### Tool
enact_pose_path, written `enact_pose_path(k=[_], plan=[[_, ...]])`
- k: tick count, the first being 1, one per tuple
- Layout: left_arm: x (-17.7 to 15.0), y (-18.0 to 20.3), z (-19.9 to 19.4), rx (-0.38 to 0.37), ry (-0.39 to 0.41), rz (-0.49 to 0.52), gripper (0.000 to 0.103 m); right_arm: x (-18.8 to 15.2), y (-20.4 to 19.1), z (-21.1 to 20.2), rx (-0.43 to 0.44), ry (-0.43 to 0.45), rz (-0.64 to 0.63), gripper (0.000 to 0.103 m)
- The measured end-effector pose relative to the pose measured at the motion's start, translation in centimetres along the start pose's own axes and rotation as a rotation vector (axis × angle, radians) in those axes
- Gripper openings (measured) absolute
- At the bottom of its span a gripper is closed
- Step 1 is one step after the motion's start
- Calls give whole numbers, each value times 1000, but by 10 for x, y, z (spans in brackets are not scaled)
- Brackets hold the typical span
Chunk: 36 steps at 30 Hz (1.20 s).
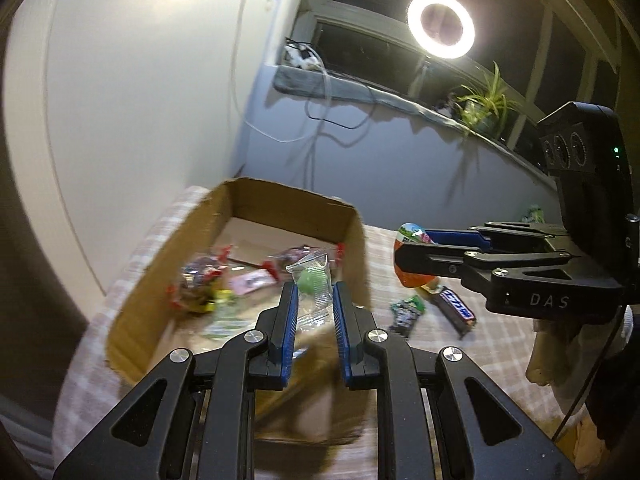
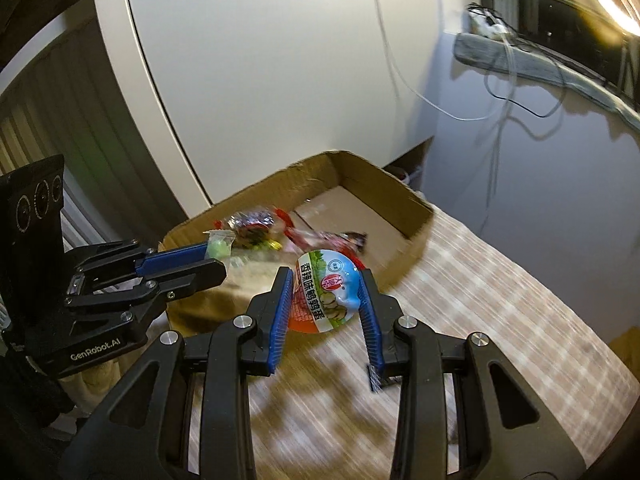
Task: Organize snacks
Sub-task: 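Carry both items into the box and open both grippers, then move both tools back to the remaining snacks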
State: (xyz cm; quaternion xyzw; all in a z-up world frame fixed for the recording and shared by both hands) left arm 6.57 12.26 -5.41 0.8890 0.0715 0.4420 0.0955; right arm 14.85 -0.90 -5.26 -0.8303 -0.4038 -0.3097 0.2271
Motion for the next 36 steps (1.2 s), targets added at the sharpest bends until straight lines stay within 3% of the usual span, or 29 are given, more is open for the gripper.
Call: enact_pose_path(k=[14, 15, 16, 17, 18, 20, 30, 36], plan=[[-1, -35, 4, 40, -8, -49, 18, 23, -24, 48, 33, -47, -17, 34], [-2, -36, 5, 43, -12, -47, 20, 23, -24, 48, 35, -47, -15, 34], [-2, -36, 5, 49, -11, -49, 30, 23, -23, 48, 34, -48, -11, 35], [-3, -37, 5, 54, -10, -55, 40, 23, -22, 47, 30, -48, -8, 41], [-3, -38, 5, 53, -9, -60, 42, 23, -20, 46, 19, -44, -2, 56], [-3, -39, 3, 54, -4, -65, 42, 24, -17, 43, 6, -27, 11, 71], [-1, -37, -1, 50, 12, -67, 42, 18, 1, 28, -21, -17, 60, 72], [-2, -26, -2, 28, 27, -55, 42, 4, 24, 5, -23, 52, 113, 72]])
Point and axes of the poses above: each gripper's, at about its wrist camera, not at the fingertips, and z roughly the way its jaws point, y to its right, x to its top, the point moved 2 cm from there along z, roughly the way its jaws point, and after that the axes turned 1 degree about x, right-handed, at the moved point
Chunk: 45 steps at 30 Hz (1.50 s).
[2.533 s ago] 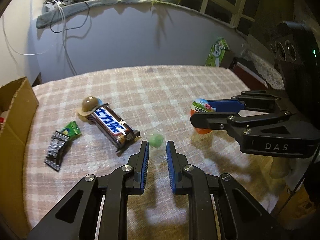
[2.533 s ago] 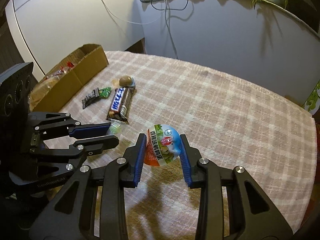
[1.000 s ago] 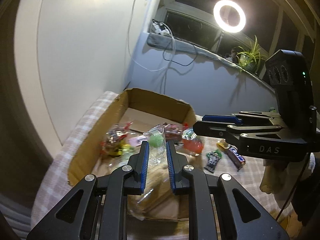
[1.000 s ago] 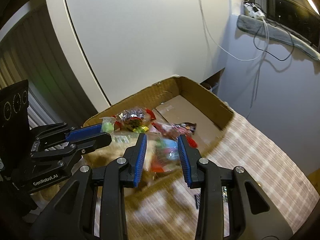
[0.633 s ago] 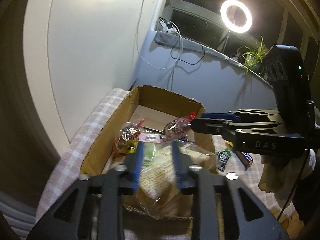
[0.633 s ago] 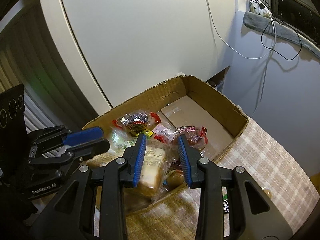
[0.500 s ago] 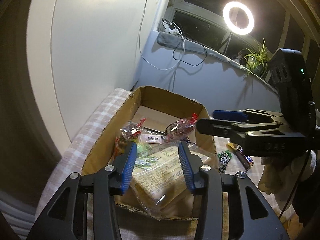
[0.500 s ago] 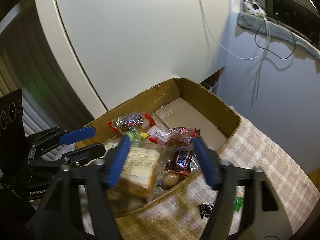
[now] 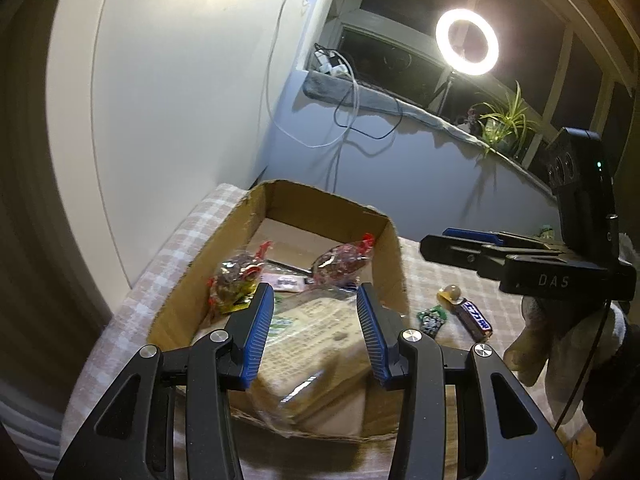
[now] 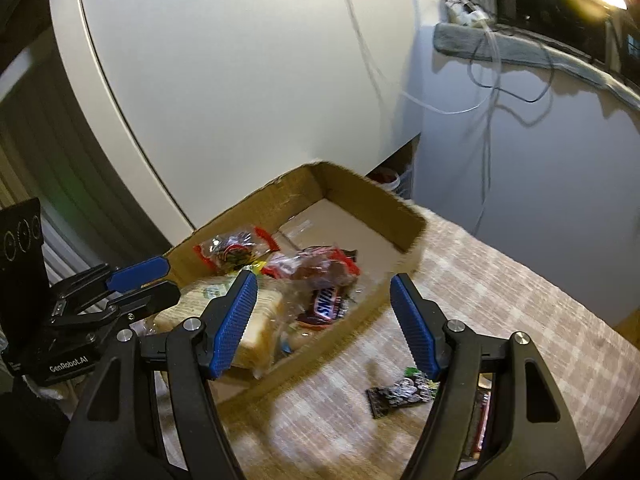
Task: Organize snacks
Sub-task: 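Move both tools back to the remaining snacks, then grasp the blue-and-white chocolate bar with the right gripper while the left gripper grasps the black-and-green packet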
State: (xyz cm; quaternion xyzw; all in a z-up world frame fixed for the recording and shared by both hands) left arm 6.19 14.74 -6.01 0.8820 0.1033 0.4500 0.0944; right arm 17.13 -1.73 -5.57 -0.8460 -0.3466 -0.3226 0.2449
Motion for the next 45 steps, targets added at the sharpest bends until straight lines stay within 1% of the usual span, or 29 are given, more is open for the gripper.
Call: enact_pose_path(k=[3, 6, 8, 14, 17, 22, 24, 25, 27, 31, 37, 41, 45], plan=[[-1, 10, 1, -6, 1, 20, 42, -7, 16, -12, -13, 19, 40, 72], [-3, 21, 4, -19, -5, 31, 42, -18, 33, -24, -14, 3, 67, 72], [-4, 30, 5, -33, -10, 41, 44, -26, 45, -33, -48, -6, 74, 72], [-10, 65, 12, -87, -33, 95, 44, -54, 85, -60, -125, -28, 118, 72], [-15, 84, 18, -113, -52, 130, 44, -67, 101, -68, -149, -46, 139, 72], [-25, 116, 31, -154, -91, 192, 44, -83, 117, -71, -157, -66, 158, 71], [-29, 127, 36, -173, -110, 212, 44, -88, 119, -70, -150, -76, 161, 62], [-31, 131, 40, -180, -122, 216, 44, -90, 119, -67, -143, -86, 162, 59], [-34, 139, 50, -189, -145, 225, 44, -93, 119, -63, -134, -99, 160, 58], [-40, 149, 69, -188, -193, 247, 43, -99, 118, -49, -121, -131, 151, 53], [-45, 148, 101, -130, -242, 249, 42, -105, 123, -31, -104, -180, 163, 43], [-47, 144, 115, -90, -261, 260, 40, -108, 127, -26, -90, -195, 169, 41], [-49, 147, 119, -80, -268, 282, 39, -106, 126, -22, -80, -204, 160, 41]])
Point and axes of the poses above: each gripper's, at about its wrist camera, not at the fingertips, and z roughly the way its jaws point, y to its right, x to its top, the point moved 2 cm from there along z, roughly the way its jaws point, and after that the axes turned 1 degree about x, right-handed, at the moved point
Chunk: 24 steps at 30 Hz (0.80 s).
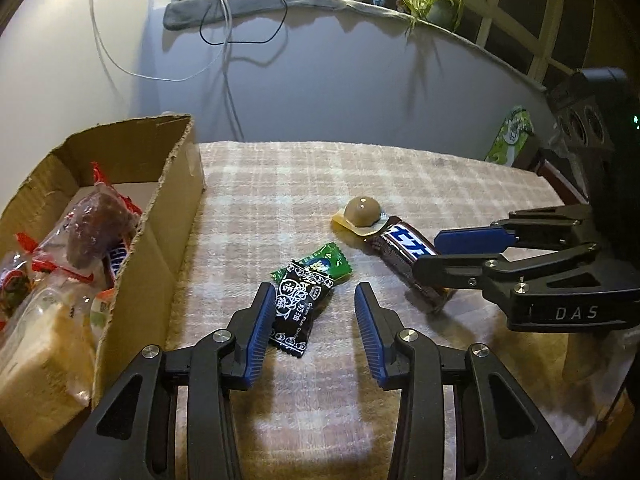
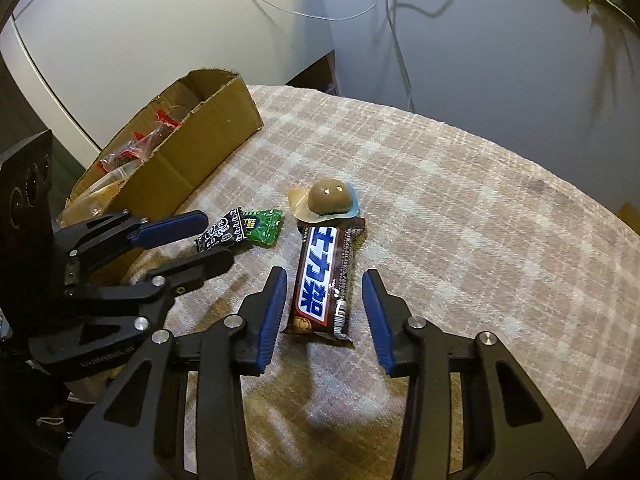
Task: Organize snacks
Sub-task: 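Grasp the blue-and-white chocolate bar with the right gripper while the left gripper grasps the black-and-green packet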
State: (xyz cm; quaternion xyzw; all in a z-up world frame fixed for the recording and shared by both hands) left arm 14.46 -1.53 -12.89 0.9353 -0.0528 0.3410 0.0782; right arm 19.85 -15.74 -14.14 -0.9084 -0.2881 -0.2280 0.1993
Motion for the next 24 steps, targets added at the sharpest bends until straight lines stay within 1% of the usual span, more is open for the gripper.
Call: enact_pose_path(k=[6, 9, 12, 16, 21, 24], plan=[[0, -3, 2, 5, -4, 3, 34, 3, -3, 10, -4, -26, -20, 41], [1, -1, 4, 10, -7, 18, 34, 4, -4, 14, -14, -35, -28, 37], [3, 0, 6, -5, -13, 24, 34, 5, -5, 15, -30, -43, -42, 32], [2, 3, 5, -7, -15, 39, 22, 4, -3, 13, -42, -48, -50, 30], [0, 4, 4, -3, -14, 49, 18, 1, -1, 9, -57, -50, -58, 30], [-2, 7, 2, -6, -16, 58, 18, -3, 0, 6, -61, -52, -65, 30]])
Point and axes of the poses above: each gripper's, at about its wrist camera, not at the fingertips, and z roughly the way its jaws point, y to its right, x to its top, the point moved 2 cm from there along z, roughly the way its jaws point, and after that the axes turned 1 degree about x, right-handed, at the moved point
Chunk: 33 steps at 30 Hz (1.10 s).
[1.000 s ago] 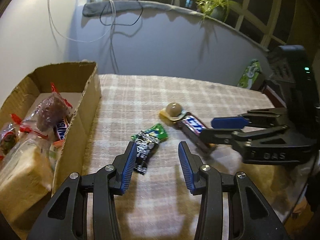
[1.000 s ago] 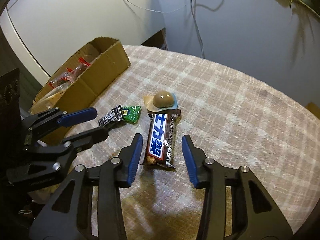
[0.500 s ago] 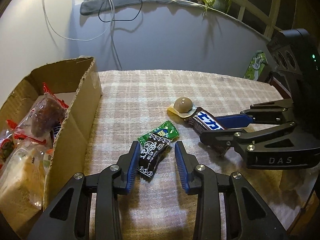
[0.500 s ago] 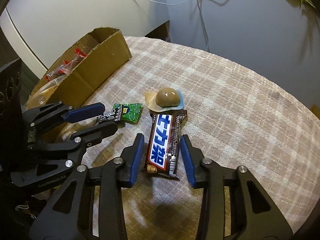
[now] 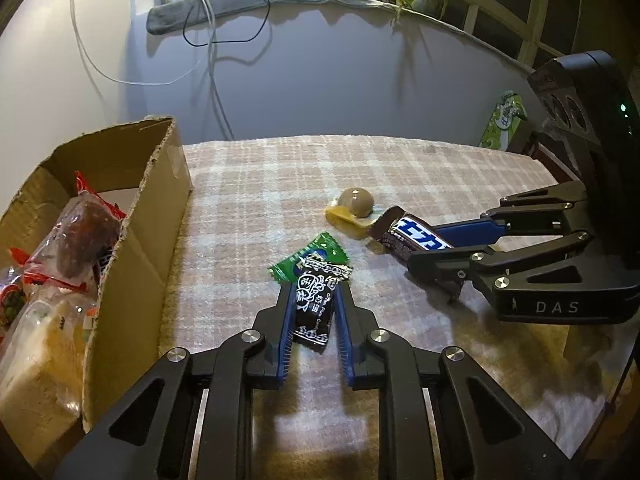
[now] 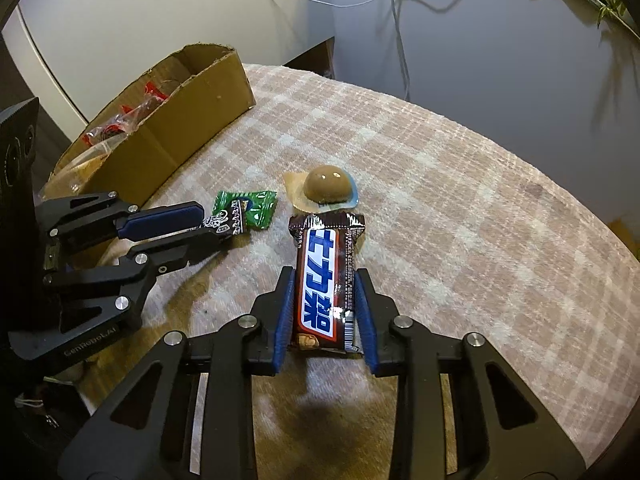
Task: Organize snacks
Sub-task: 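Grasp the blue-and-white chocolate bar with the right gripper while the left gripper grasps the black-and-green packet, then carry both snacks into the box and open both grippers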
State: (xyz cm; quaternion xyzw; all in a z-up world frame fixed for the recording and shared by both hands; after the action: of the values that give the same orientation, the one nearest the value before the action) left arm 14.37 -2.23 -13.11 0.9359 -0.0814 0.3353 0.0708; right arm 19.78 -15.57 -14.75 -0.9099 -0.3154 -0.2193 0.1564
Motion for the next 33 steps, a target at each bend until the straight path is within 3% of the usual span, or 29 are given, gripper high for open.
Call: enact_pose_path(k=[1, 2, 4, 9, 11, 19, 33], plan=[[0, 0, 0, 4, -1, 3, 19, -1, 1, -1, -2, 0, 0, 30], [0, 1, 0, 7, -5, 5, 30, -2, 1, -2, -3, 0, 0, 30], [1, -1, 1, 22, -3, -9, 39, -4, 2, -3, -7, 1, 2, 30], [-1, -1, 9, 20, -28, -3, 39, -6, 3, -4, -12, 3, 2, 30], [-1, 1, 8, 18, -28, 4, 24, -7, 4, -4, -11, 4, 6, 30], [-1, 2, -2, 15, -3, -8, 22, -7, 1, -8, -18, 20, 1, 30], [-4, -6, -52, -25, 101, -71, 21, -5, -27, -47, -23, 106, -21, 30]])
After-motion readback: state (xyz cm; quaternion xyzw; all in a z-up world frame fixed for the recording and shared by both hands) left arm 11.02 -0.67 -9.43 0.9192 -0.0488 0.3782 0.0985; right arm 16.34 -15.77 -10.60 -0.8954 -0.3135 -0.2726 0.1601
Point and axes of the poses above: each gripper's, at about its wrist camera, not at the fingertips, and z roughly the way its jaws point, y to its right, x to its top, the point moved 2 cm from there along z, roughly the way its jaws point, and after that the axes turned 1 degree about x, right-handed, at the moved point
